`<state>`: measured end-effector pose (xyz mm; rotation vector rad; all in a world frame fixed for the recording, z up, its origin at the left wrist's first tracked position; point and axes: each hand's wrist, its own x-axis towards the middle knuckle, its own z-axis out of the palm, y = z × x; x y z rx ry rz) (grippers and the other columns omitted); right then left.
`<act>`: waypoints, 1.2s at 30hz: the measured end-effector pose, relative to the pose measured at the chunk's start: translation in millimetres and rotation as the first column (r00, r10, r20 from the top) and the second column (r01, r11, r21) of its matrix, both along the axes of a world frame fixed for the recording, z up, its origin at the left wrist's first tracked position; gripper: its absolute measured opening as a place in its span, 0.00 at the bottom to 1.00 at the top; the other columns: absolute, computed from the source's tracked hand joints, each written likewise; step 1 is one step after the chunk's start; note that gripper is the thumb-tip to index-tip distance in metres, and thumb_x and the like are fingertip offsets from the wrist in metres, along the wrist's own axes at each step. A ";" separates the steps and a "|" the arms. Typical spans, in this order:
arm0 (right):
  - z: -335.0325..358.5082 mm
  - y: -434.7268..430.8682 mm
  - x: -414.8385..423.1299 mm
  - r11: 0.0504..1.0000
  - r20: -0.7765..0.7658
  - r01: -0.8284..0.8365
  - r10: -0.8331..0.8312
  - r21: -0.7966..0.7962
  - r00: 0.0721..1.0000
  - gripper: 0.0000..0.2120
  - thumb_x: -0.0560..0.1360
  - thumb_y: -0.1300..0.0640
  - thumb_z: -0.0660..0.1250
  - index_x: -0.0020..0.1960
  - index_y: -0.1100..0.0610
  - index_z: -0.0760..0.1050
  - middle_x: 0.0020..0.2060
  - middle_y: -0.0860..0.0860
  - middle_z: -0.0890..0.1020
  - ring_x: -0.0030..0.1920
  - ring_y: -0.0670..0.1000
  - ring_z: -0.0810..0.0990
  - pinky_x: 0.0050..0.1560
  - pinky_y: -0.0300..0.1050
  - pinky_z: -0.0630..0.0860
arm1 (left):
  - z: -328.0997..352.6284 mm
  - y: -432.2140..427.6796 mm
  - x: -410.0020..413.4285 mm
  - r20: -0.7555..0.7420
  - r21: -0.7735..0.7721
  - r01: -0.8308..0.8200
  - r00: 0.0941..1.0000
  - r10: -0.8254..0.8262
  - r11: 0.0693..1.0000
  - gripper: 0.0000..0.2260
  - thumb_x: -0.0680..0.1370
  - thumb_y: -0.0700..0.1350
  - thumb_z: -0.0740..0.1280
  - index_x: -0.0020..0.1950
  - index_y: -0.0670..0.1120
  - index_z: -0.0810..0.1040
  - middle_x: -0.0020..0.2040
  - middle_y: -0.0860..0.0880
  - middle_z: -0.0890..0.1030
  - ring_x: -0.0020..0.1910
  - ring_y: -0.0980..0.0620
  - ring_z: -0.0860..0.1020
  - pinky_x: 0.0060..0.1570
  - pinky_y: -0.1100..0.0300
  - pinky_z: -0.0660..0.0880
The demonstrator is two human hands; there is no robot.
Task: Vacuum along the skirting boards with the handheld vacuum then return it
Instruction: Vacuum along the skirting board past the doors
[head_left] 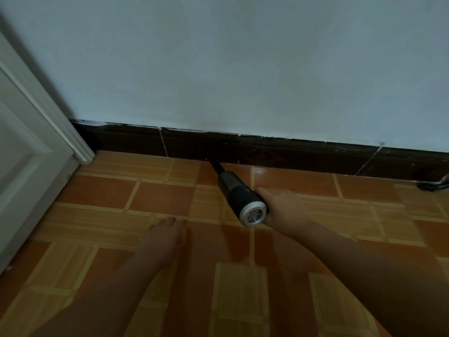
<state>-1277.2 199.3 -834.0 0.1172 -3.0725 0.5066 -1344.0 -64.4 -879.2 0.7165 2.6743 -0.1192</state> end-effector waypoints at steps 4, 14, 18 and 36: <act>-2.2 -40.6 -37.7 0.999 -0.043 -0.045 0.045 -0.003 0.998 0.14 0.71 0.50 0.70 0.53 0.53 0.72 0.44 0.49 0.81 0.42 0.49 0.79 0.40 0.39 0.68 | -0.5 -26.3 -10.3 -0.009 -0.001 -0.064 0.998 0.064 0.998 0.23 0.80 0.48 0.58 0.75 0.53 0.57 0.72 0.49 0.63 0.69 0.49 0.66 0.64 0.55 0.68; -10.0 -135.8 -112.5 0.985 -0.066 -0.159 0.155 -0.061 0.986 0.15 0.72 0.50 0.69 0.55 0.54 0.71 0.47 0.50 0.81 0.45 0.50 0.79 0.42 0.41 0.66 | -14.0 -84.3 -24.8 -0.017 -0.058 -0.084 0.996 0.083 0.995 0.22 0.81 0.51 0.56 0.75 0.53 0.57 0.71 0.48 0.63 0.67 0.48 0.67 0.61 0.54 0.68; -14.1 -162.6 -133.7 0.985 -0.054 -0.161 0.157 -0.068 0.986 0.16 0.72 0.50 0.68 0.57 0.53 0.69 0.49 0.50 0.80 0.47 0.51 0.78 0.43 0.42 0.67 | -20.1 -99.3 -25.9 -0.038 -0.016 -0.030 0.999 0.030 0.999 0.20 0.79 0.50 0.51 0.71 0.53 0.62 0.67 0.48 0.66 0.63 0.48 0.69 0.57 0.53 0.69; -28.2 -204.3 -176.7 0.983 0.009 -0.162 0.163 -0.092 0.987 0.21 0.72 0.47 0.69 0.60 0.52 0.68 0.51 0.51 0.80 0.49 0.52 0.79 0.50 0.48 0.74 | -45.9 -118.9 -26.6 -0.050 0.039 0.040 0.998 -0.038 0.998 0.24 0.60 0.58 0.71 0.54 0.54 0.78 0.47 0.50 0.78 0.41 0.52 0.79 0.25 0.59 0.76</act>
